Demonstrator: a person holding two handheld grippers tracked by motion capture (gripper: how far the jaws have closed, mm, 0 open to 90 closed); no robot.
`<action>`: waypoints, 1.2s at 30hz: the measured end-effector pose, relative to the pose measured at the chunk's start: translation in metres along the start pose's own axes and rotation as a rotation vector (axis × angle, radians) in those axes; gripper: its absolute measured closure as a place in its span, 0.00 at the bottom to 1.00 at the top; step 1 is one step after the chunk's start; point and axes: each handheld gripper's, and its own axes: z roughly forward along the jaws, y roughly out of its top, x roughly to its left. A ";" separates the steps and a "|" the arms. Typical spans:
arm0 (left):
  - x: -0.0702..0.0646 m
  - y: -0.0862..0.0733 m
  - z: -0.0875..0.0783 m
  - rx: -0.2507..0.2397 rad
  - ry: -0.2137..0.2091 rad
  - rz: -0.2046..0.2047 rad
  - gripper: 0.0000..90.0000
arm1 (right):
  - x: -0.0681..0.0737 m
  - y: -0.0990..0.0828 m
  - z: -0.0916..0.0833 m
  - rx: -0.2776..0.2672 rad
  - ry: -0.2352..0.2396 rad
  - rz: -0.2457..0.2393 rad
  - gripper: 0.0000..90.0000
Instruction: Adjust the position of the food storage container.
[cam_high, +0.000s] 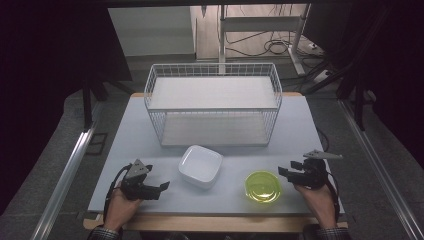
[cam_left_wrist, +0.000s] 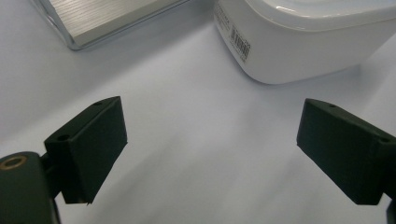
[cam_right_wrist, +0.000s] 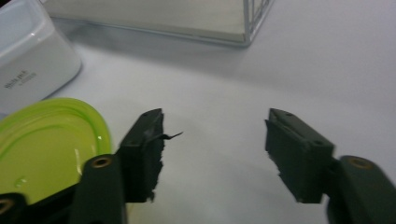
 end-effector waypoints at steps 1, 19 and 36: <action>0.000 0.000 0.000 0.002 0.002 0.003 0.09 | 0.004 0.003 -0.004 -0.015 0.004 -0.020 0.55; -0.001 0.000 0.000 0.000 0.008 0.012 0.09 | 0.067 0.017 -0.011 -0.021 0.079 -0.213 1.00; -0.001 0.000 0.001 0.008 0.012 0.017 0.09 | 0.120 0.010 0.011 0.055 0.215 -0.319 1.00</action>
